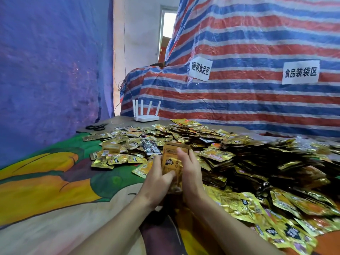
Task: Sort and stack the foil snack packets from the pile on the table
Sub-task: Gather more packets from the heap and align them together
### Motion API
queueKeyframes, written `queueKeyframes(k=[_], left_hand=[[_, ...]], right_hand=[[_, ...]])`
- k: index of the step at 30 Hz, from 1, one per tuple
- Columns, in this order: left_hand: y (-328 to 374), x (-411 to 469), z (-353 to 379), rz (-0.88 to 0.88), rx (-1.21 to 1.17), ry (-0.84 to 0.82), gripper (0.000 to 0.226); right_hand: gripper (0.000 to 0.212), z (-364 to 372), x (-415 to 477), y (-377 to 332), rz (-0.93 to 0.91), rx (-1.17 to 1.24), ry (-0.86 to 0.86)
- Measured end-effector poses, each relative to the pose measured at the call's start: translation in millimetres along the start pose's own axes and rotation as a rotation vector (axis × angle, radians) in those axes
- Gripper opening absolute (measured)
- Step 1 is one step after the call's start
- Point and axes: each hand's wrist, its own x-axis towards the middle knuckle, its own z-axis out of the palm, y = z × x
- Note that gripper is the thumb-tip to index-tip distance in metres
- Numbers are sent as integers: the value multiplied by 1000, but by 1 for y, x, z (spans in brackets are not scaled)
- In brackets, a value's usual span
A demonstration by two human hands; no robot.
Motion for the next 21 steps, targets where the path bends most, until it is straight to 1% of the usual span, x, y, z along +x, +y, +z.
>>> queueKeyframes(k=[2,4,8,11,13,15,17,19,20,21], left_hand=[[-3,2,1,45,11,34,40],[-5,4,0,52,28,10,42],[-9,6,-5,51,54,-76,48],[-9,2,-3,81,68,-159,50],[-7,0,0,100,63,-155,44],[-3,-2,1,144,52,-132,33],[3,-6,4,208,65,-133,28],[11,-11,11,249,76,-149,21],[14,-14,16,265,80,-157,18],[17,-17,22,276,79,-161,18]], right_hand=[[27,0,1,4,-6,-104,2],[12,0,0,5,3,-158,32],[3,0,-2,-1,-3,-214,106],[11,-2,-6,-14,16,-166,139],[10,-4,-9,-21,31,-199,143],[16,-8,-15,-28,17,-271,132],[29,-16,-22,-35,-73,-271,59],[56,-29,-30,-44,-192,-258,-44],[62,-36,-33,-49,-238,-281,-70],[57,-42,-35,-53,-276,-316,-70]])
